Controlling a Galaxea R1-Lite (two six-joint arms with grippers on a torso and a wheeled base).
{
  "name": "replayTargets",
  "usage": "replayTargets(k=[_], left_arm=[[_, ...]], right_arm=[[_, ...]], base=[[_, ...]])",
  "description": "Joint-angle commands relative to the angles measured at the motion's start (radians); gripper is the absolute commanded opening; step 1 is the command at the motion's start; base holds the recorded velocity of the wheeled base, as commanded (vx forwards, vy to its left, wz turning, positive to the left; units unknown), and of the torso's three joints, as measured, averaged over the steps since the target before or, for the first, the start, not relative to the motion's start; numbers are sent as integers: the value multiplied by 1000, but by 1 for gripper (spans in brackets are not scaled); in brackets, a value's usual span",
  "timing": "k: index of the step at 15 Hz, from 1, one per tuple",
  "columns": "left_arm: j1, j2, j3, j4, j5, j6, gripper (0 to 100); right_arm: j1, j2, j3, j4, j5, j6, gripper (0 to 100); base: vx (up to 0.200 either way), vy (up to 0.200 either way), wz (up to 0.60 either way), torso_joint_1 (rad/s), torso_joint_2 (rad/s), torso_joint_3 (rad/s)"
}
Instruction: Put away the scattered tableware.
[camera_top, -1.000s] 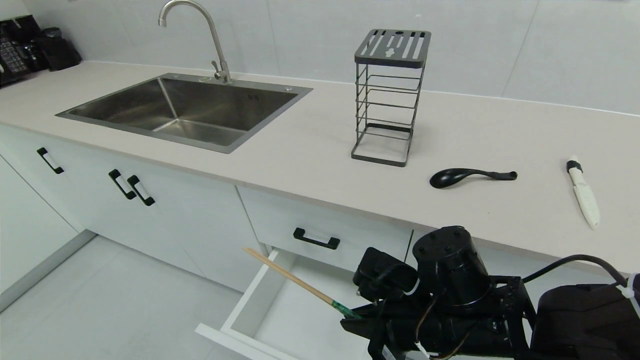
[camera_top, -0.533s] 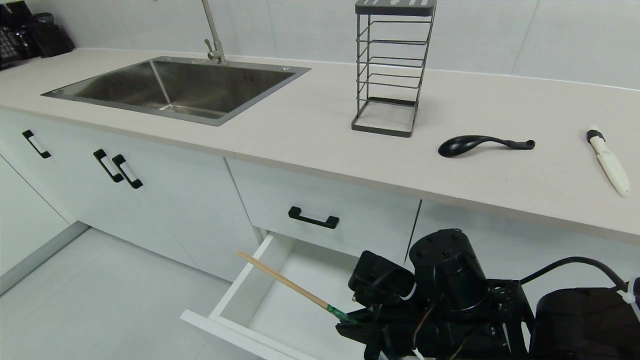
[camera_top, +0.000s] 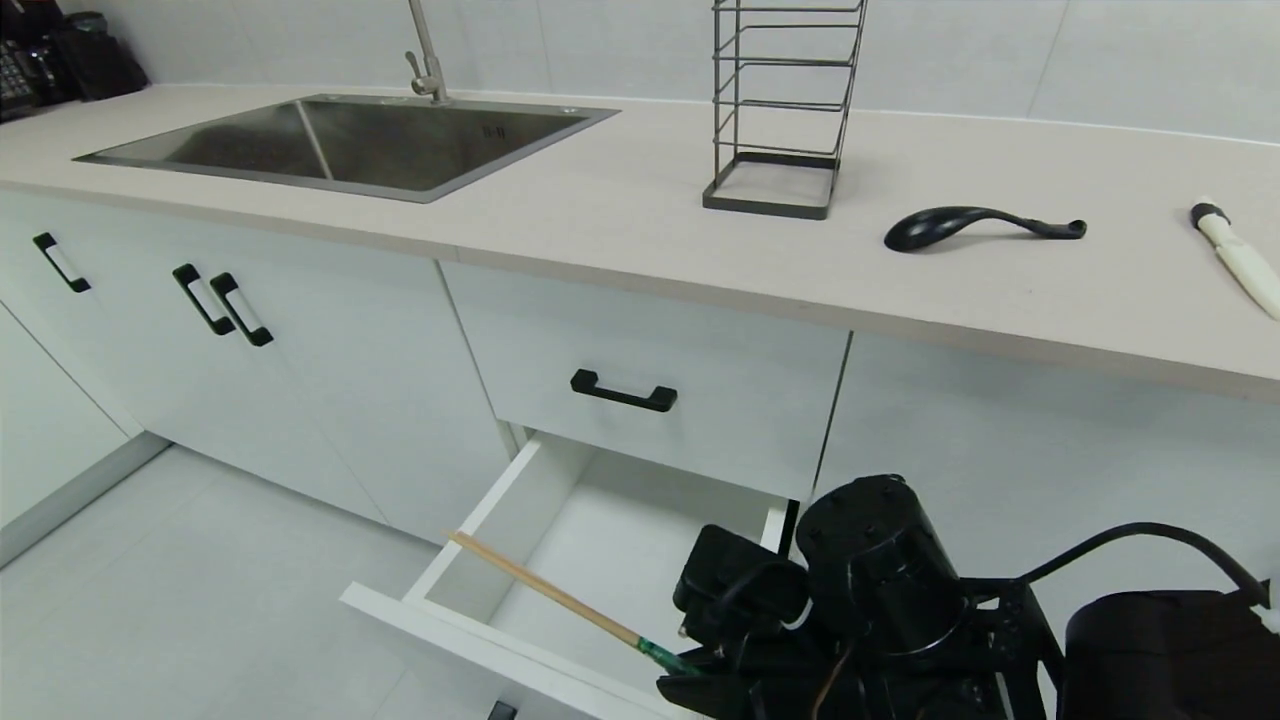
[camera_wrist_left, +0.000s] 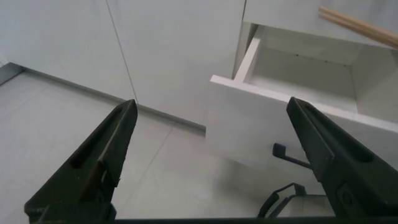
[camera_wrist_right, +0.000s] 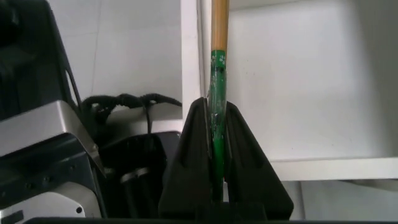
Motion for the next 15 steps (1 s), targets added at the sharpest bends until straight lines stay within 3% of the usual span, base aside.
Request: replayTargets(k=[1,3,5,8,15], left_arm=[[0,0,0,1,0,0,100],[0,0,0,1,0,0,100],[0,0,0,1,0,0,100],[0,0,0,1,0,0,100],[0,0,0,1,0,0,100]], right_arm=[[11,-3,1,3,-3,-5,0],[11,4,-39,4,-19,-7,0],[11,9,-134,59,-106,-2,0],[35,-13,-339,446,-233,-2,0],[52,147,-404,365,-342,-5,0]], base=[[0,0,0,-76,276,134],[0,0,0,-29,256,39],[0,0,0,-7,110,39],[0,0,0,0,0,0],[0,0,0,1,3,15]])
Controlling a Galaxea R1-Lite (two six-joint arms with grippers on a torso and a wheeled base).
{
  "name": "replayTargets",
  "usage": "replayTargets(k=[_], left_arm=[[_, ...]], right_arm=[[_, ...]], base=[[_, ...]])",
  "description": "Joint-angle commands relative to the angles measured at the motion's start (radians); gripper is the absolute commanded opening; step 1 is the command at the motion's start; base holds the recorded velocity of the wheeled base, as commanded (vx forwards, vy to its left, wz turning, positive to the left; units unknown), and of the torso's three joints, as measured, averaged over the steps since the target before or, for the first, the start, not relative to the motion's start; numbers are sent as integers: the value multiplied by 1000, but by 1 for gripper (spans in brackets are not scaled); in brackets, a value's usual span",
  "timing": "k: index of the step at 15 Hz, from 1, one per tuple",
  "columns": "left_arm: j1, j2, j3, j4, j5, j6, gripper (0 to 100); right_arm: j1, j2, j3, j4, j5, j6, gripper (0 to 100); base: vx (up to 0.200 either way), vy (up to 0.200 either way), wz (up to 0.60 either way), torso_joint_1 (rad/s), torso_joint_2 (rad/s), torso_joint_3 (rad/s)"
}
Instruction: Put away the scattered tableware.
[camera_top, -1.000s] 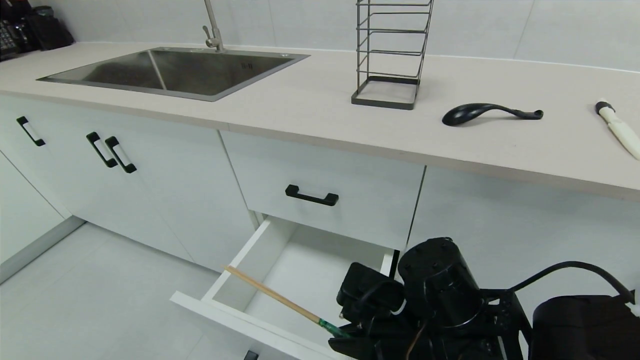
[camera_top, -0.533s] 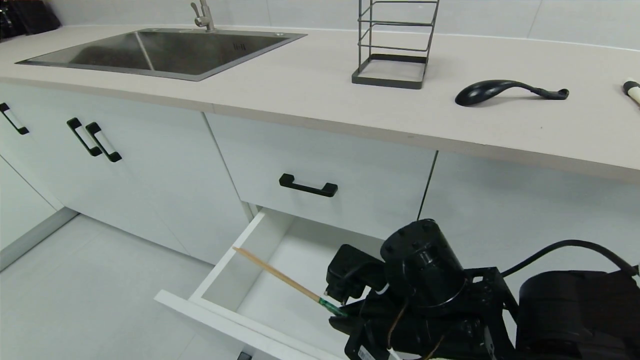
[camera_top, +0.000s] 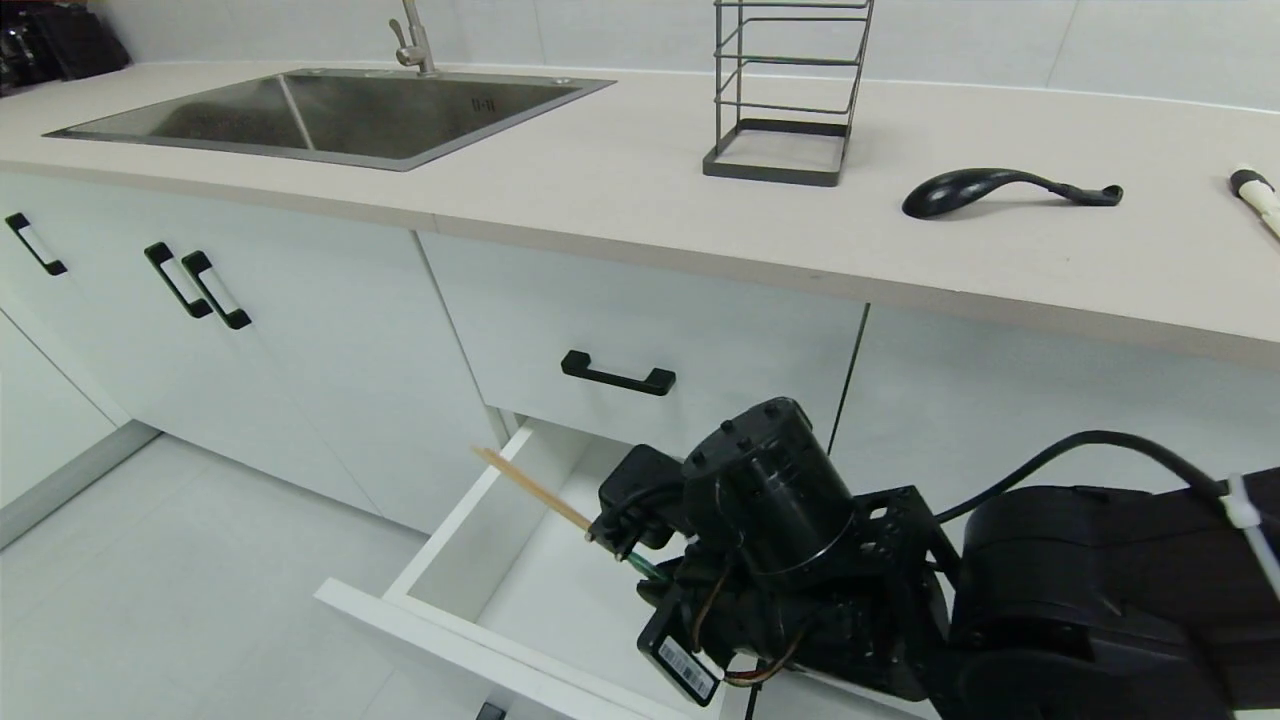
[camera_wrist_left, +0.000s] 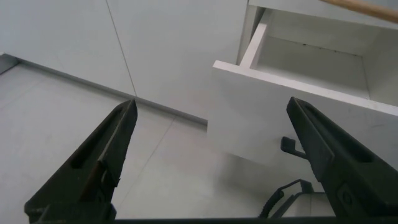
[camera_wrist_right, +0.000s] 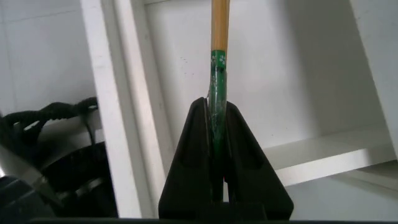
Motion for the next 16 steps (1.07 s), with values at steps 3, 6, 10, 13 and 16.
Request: replayTargets(k=[3,6,10,13,16], left_arm=[[0,0,0,0,1,0,100],[0,0,0,0,1,0,100],[0,0,0,0,1,0,100],[0,0,0,0,1,0,100],[0,0,0,0,2,0,100]], right_arm=[[0,107,-52,-3,-41,-5,0],[-20,155,-66,-2,-53,-1,0],[-33,233,-149,1,-130,48,0],[-45,255,-152,17,-188,56,0],[-59,290,-192,18,-207,59,0]], base=[[0,0,0,0,0,0],[0,0,0,0,0,0],[0,0,0,0,0,0],[0,0,0,0,0,0],[0,0,0,0,0,0]])
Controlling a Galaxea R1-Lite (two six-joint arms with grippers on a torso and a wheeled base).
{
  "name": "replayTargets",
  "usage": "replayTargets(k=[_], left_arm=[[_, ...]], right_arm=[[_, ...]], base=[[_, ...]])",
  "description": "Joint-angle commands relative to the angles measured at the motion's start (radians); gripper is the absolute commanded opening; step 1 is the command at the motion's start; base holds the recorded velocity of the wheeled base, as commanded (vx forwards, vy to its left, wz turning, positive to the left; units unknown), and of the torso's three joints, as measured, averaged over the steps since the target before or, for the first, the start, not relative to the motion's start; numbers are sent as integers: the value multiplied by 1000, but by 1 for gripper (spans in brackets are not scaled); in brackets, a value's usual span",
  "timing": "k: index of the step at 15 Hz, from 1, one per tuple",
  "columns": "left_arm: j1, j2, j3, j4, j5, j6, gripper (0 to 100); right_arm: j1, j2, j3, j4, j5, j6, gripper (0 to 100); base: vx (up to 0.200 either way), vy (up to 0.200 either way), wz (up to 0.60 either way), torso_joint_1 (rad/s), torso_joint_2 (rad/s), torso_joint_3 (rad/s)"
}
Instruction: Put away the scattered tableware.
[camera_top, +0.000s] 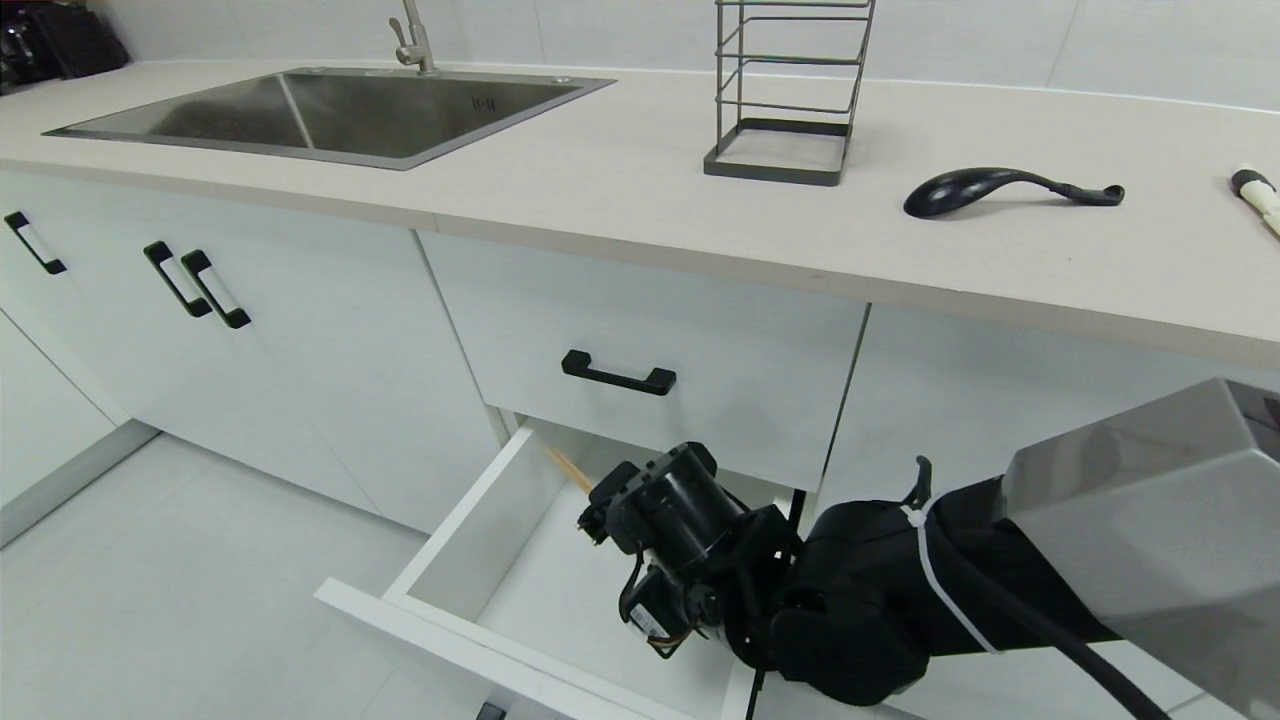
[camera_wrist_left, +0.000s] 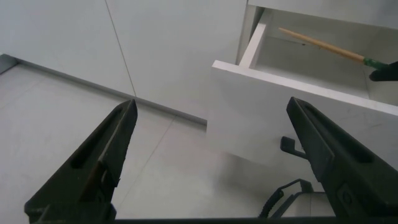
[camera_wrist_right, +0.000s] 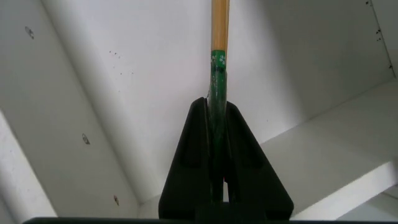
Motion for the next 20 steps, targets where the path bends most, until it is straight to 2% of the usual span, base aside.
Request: replayTargets(k=[1,4,6,20], left_arm=[[0,0,0,-1,0,-1,100],[0,0,0,-1,0,-1,100],[0,0,0,-1,0,-1,100],[0,0,0,-1,0,-1,100]], right_arm=[[-9,38,-18,-1,-1,0,0],[-11,65,-40,2,-1,0,0],[-11,105,-143,54,-1,0,0],[-26,248,-222,73,-1,-2,0]], base=[[0,0,0,0,0,0],[0,0,0,0,0,0],[0,0,0,0,0,0],[0,0,0,0,0,0]])
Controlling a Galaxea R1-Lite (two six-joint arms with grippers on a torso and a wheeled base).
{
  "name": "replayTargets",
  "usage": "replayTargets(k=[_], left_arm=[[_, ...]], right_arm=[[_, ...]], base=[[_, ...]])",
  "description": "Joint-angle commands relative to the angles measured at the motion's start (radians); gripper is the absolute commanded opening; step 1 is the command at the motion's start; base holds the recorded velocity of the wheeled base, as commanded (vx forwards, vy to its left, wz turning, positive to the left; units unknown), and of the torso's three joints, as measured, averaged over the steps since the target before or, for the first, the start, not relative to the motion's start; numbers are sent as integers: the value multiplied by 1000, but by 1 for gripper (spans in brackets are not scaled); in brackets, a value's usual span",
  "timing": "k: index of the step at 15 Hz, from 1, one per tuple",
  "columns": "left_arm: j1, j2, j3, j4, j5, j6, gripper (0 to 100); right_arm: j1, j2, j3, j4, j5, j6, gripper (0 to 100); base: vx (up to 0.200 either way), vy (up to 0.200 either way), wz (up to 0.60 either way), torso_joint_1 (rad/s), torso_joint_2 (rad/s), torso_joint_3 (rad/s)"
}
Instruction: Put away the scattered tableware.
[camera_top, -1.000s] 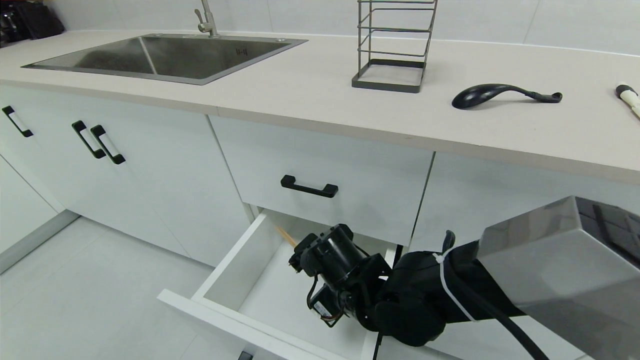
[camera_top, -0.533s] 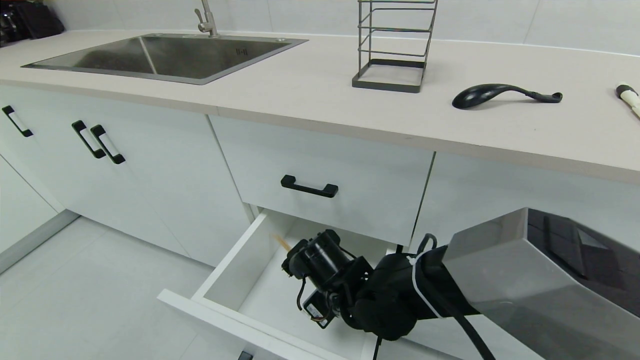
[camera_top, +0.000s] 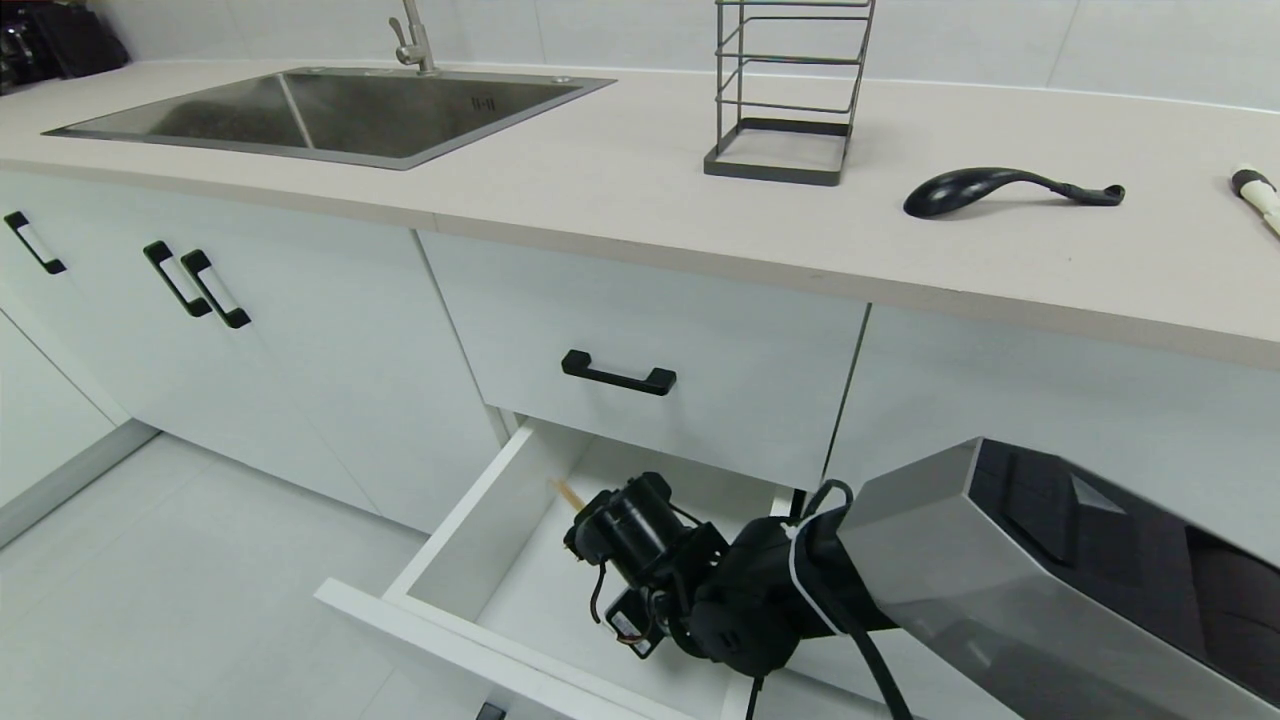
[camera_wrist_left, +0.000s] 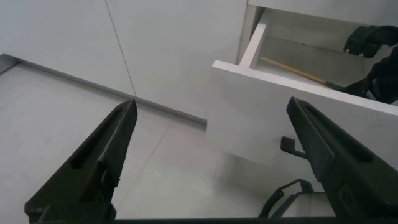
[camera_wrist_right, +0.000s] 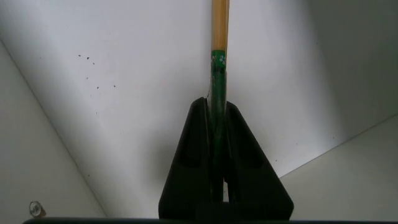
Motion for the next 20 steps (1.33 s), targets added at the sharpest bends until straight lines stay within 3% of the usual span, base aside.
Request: replayTargets(k=[1,20], left_arm=[[0,0,0,-1,0,0,100],[0,0,0,-1,0,0,100]], right_arm=[[0,25,-20,1,0,0,0],[-14,131,-140,32,2,-1,0]], base=[[0,0,0,0,0,0],[0,0,0,0,0,0]])
